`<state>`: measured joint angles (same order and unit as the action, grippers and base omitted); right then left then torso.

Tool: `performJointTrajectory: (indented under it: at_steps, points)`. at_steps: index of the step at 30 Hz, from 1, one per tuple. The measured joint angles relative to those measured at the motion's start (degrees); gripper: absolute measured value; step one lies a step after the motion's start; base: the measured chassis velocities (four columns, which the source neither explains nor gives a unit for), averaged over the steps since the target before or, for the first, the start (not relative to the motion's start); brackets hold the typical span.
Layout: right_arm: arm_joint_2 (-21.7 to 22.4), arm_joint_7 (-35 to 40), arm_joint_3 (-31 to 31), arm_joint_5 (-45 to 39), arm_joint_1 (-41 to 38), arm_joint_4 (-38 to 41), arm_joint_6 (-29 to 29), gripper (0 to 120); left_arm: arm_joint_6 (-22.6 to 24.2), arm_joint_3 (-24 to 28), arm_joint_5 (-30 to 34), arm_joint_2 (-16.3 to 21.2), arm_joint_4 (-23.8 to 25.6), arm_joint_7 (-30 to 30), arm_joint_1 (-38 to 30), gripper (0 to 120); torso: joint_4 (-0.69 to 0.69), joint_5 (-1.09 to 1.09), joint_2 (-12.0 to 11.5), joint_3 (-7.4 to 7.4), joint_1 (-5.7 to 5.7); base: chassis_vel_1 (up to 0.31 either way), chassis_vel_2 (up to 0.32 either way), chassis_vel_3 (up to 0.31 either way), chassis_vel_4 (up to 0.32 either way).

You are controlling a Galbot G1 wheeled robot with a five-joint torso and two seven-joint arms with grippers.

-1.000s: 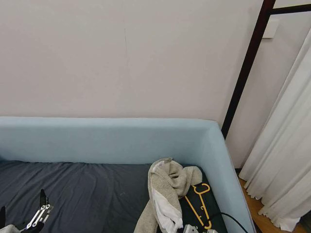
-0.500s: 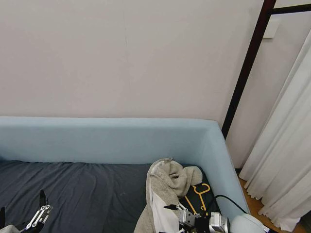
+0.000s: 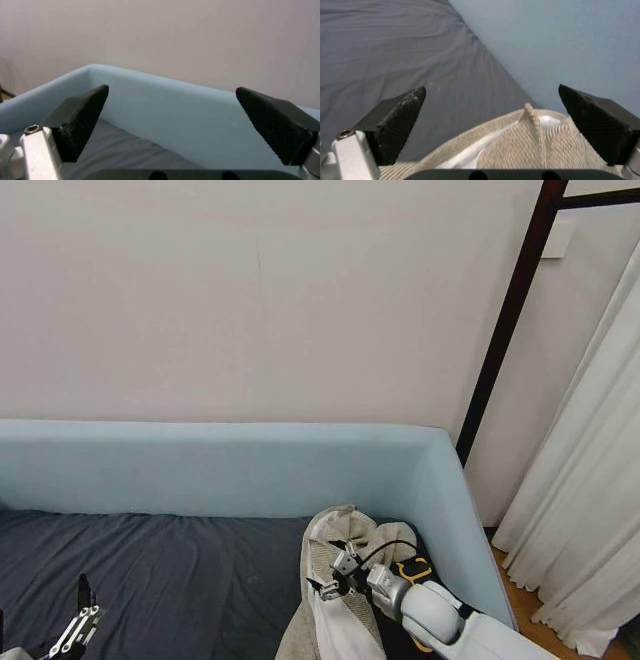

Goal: Pick up the clothes from the sofa and hang them on the clothes hanger.

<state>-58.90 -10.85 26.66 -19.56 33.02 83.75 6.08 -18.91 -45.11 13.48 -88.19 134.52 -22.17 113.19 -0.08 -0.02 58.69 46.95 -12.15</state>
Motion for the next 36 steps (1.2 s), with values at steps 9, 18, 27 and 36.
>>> performJointTrajectory:
  at_steps: [9,18,27,36]
  points:
    - [-7.2,-0.4,1.0,2.9,-4.4,-11.5,4.2,100,0.4,-0.2,-0.8,-1.1,-0.1,0.0,0.0,100,-0.01,0.01,0.0,0.0,0.0,0.0,0.0,0.0,0.0]
    - [-10.1,-0.5,-0.3,3.8,-5.9,-17.6,6.3,100,0.7,-0.1,-1.0,-1.6,-0.7,-0.7,-0.6,100,-0.02,0.01,0.0,-0.01,0.0,0.0,0.0,0.0,0.0]
    - [-11.8,-0.9,0.0,5.2,-5.8,-18.1,7.4,100,0.7,-0.1,-1.5,-1.6,-0.2,-1.0,-0.1,100,-0.01,0.02,0.0,-0.01,0.0,0.0,0.0,0.0,0.0]
    - [-13.6,-2.3,-1.3,6.5,-6.5,-20.9,14.5,79,0.7,-0.5,-1.4,-1.1,-0.1,-1.2,0.1,100,-0.01,0.01,0.0,-0.01,0.0,0.0,0.0,0.0,0.0]
